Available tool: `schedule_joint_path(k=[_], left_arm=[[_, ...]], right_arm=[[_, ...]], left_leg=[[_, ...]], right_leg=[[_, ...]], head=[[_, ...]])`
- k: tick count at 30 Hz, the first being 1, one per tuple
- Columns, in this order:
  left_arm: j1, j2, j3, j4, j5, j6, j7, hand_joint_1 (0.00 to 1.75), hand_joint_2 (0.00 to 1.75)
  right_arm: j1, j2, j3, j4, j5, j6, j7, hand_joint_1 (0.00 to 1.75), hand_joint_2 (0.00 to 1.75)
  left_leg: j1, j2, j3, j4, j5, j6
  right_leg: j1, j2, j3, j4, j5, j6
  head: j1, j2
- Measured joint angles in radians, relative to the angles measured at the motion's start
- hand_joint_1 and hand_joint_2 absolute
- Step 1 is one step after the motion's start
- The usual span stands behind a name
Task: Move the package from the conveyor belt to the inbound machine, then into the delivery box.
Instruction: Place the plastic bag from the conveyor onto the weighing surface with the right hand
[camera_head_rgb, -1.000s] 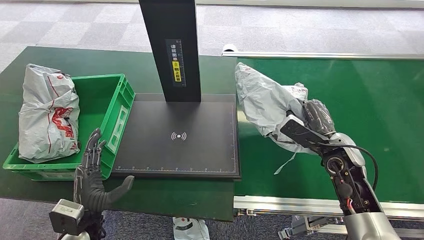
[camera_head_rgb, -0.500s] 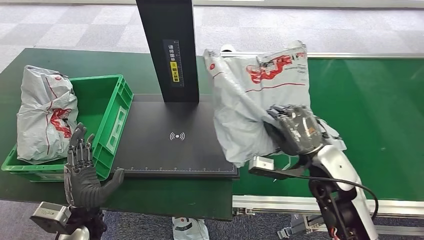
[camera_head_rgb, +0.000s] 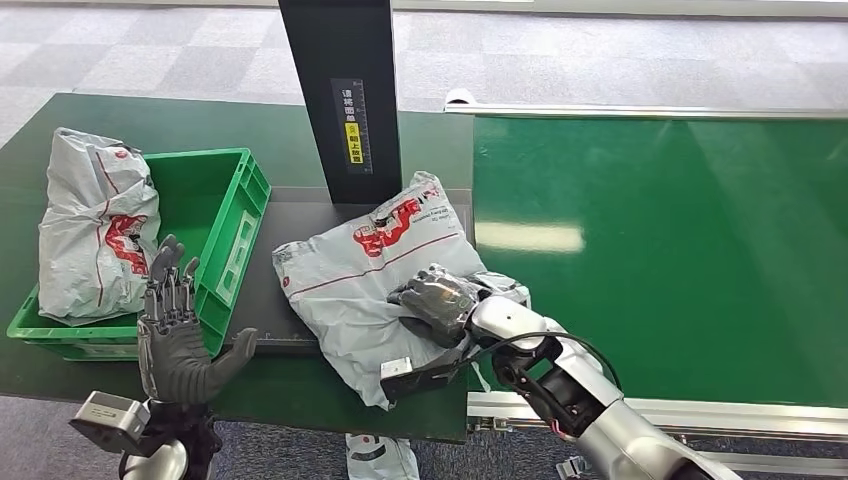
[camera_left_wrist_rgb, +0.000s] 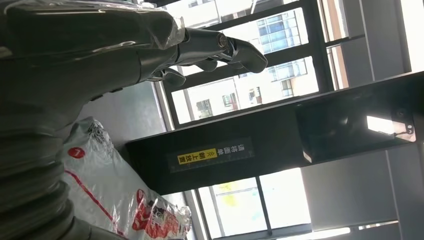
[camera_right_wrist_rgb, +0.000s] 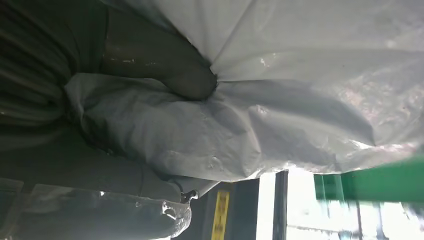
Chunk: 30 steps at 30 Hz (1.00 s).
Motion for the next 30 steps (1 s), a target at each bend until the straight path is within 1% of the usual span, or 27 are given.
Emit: schedule_joint_path(k=[3,6,9,11,17,18,19,21,22,23,25,27,28,30], left_arm=[[0.006,0.0,-0.003,0.0,-0.005,0.001,0.0,0.0,1.75],[0.011,0.0,-0.004,0.0,-0.007,0.003,0.0,0.0,1.75],[0.022,0.0,-0.004,-0.002,-0.01,0.005,0.0,0.0,1.75],[0.031,0.0,-0.004,-0.004,-0.011,0.006,-0.001,0.0,1.75],[0.041,0.0,-0.004,-0.009,-0.012,0.007,-0.001,0.0,1.75],[0.041,0.0,-0.004,-0.009,-0.012,0.007,-0.001,0.0,1.75],[0.042,0.0,-0.004,-0.009,-0.013,0.008,-0.001,0.0,1.75],[0.041,0.0,-0.004,-0.009,-0.023,0.009,-0.001,0.0,1.75],[0.039,0.0,-0.005,-0.009,-0.029,0.01,0.0,0.0,1.75],[0.037,0.0,-0.007,-0.009,-0.033,0.009,0.002,0.0,1.75],[0.029,0.0,-0.011,-0.006,-0.035,0.005,0.007,0.0,1.75],[0.021,0.0,-0.014,-0.001,-0.034,0.002,0.013,0.0,1.75],[0.019,0.0,-0.015,0.002,-0.034,0.002,0.014,0.0,1.75],[0.018,0.0,-0.021,0.008,-0.037,0.002,0.014,0.0,1.75]], right_arm=[[-0.025,0.028,0.03,0.102,-0.024,-0.019,0.032,1.75,1.75],[-0.046,0.046,0.046,0.168,-0.033,-0.051,0.063,1.75,1.75],[-0.057,0.061,0.047,0.21,-0.042,-0.13,0.14,1.75,1.75],[-0.064,0.067,0.043,0.229,-0.05,-0.171,0.174,1.75,1.75],[-0.081,0.076,0.04,0.264,-0.055,-0.186,0.188,1.75,1.75],[-0.082,0.078,0.04,0.267,-0.055,-0.186,0.188,1.61,1.75],[-0.082,0.079,0.04,0.27,-0.056,-0.189,0.188,1.24,1.75],[-0.082,0.081,0.034,0.274,-0.073,-0.207,0.183,0.37,1.75],[-0.082,0.083,0.025,0.275,-0.091,-0.222,0.173,0.07,1.75],[-0.081,0.084,0.013,0.275,-0.114,-0.236,0.157,0.0,1.75],[-0.077,0.086,-0.023,0.265,-0.173,-0.254,0.11,0.0,1.75],[-0.064,0.085,-0.069,0.236,-0.258,-0.251,0.049,0.0,1.75],[-0.053,0.081,-0.096,0.215,-0.315,-0.237,0.013,0.0,1.75],[-0.021,0.069,-0.161,0.162,-0.462,-0.169,-0.056,0.0,1.75]], left_leg=[[0.0,0.0,0.0,0.0,0.0,0.0],[0.0,0.0,0.002,0.0,0.0,0.0],[0.0,0.0,0.002,0.0,0.0,0.0],[0.0,0.0,0.002,0.0,0.0,0.0],[0.0,0.0,0.002,0.0,0.0,0.0],[0.0,0.0,0.002,0.0,0.0,0.0],[0.0,0.0,0.002,0.0,0.0,0.0],[0.0,0.0,0.002,0.0,0.0,0.0],[0.0,0.0,0.002,0.0,0.0,0.0],[0.0,0.0,0.002,0.0,0.0,0.0],[0.0,0.0,0.002,0.0,0.0,0.0],[0.0,0.0,0.002,0.0,0.0,0.0],[0.0,0.0,0.002,0.0,0.0,0.0],[0.0,0.0,0.002,0.0,0.0,0.0]], right_leg=[[0.0,0.0,0.0,0.0,0.0,0.0],[0.0,0.0,0.001,0.0,0.0,0.0],[0.0,0.0,0.002,0.0,0.0,0.0],[0.0,0.0,0.002,0.0,0.0,0.0],[0.0,0.0,0.002,0.0,0.0,0.0],[0.0,0.0,0.002,0.0,0.0,0.0],[0.0,0.0,0.002,0.0,0.0,0.0],[0.0,0.0,0.002,0.0,0.0,0.0],[0.0,0.0,0.002,0.0,0.0,0.0],[0.0,0.0,0.002,0.0,0.0,0.0],[0.0,0.0,0.002,0.0,0.0,0.0],[0.0,0.0,0.002,0.0,0.0,0.0],[0.0,0.0,0.002,0.0,0.0,0.0],[0.0,0.0,0.002,0.0,0.0,0.0]], head=[[0.0,0.0],[0.0,0.0],[0.0,0.0],[0.0,0.0],[0.0,0.0],[0.0,0.0],[0.0,0.0],[0.0,0.0],[0.0,0.0],[0.0,0.0],[0.0,0.0],[0.0,0.0],[0.0,0.0],[0.0,0.0]])
